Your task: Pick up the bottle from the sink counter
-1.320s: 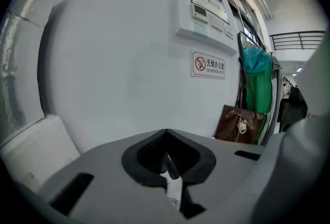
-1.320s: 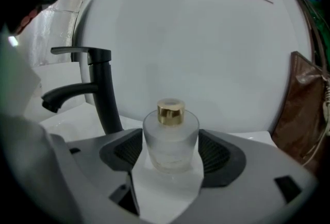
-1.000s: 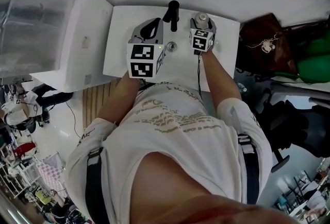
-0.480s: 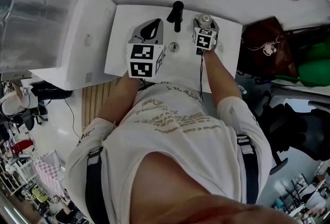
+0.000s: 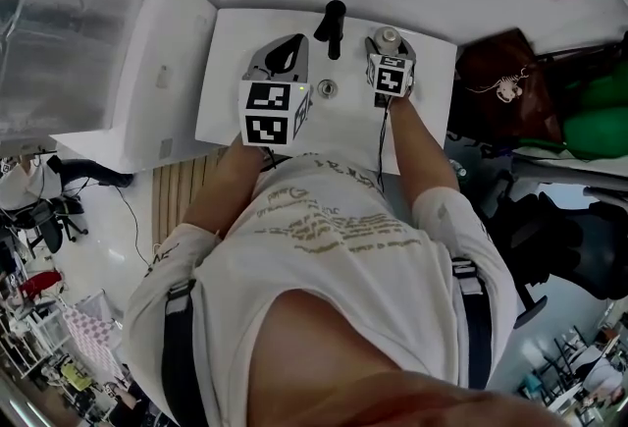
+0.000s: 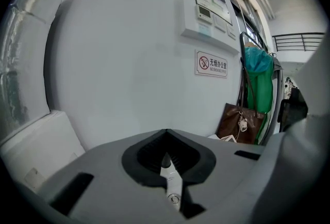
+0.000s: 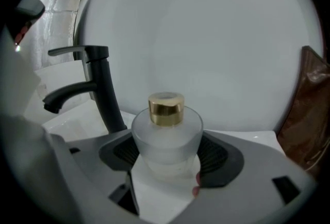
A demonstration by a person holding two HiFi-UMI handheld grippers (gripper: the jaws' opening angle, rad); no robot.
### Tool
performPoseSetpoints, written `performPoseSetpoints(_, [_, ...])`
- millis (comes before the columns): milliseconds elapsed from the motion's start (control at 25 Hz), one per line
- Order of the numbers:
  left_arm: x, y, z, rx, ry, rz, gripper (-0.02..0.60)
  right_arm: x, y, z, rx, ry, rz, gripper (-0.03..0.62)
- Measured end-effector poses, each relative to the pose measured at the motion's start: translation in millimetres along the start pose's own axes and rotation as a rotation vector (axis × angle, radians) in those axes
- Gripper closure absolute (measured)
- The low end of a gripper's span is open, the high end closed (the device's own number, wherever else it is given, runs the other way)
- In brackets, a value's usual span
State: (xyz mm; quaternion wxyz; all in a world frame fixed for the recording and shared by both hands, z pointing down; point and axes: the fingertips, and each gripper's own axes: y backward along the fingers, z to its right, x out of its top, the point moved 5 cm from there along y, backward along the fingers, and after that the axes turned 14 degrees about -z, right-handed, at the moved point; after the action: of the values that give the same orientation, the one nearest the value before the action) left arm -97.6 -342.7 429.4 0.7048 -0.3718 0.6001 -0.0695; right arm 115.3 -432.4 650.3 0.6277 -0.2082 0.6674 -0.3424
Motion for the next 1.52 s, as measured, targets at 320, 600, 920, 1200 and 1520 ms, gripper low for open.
performPoseSetpoints(320, [3,-6,10,-0.033,-0.003,0.008,0.561,11,30,5,-0.005,-0.024,0.047,0.282])
performPoseSetpoints(600, [6,-14,26,-0.081,-0.011,0.013,0.561,31,69,5,-0.045,-0.03,0.12,0.281])
performPoseSetpoints(920, [9,-22,35,-0.125,-0.001,0.029,0.561,56,128,-2,-0.051,-0.039,0.236,0.282])
performPoseSetpoints(1200, [16,-27,46,-0.172,-0.008,0.056,0.561,70,184,-11,-0.111,-0.023,0.318,0.283])
performPoseSetpoints(1520, [20,-37,65,-0.242,-0.03,0.065,0.561,62,226,-9,-0.182,-0.033,0.335,0.281])
